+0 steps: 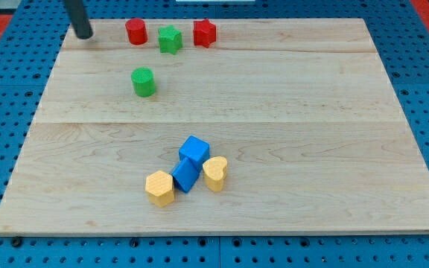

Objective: Slide the green circle to the group of blocks

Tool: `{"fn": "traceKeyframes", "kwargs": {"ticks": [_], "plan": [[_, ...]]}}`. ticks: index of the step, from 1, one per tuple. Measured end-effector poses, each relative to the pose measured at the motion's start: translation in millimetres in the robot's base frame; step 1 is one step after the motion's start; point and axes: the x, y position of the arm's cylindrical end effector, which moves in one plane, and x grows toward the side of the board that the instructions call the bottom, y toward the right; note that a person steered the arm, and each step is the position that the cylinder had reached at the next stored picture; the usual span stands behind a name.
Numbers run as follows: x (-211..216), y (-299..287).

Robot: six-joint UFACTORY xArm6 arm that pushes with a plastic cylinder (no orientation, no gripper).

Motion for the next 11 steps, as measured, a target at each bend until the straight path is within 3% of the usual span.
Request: {"fn": "traceKeyframes", "kwargs": {"ticks": [1, 3, 4, 6, 7, 9, 10, 11], "plan": [[12, 96], [64, 26], [134, 52], [138, 124], [160, 127], [104, 156], [142, 184], [119, 204]]}}
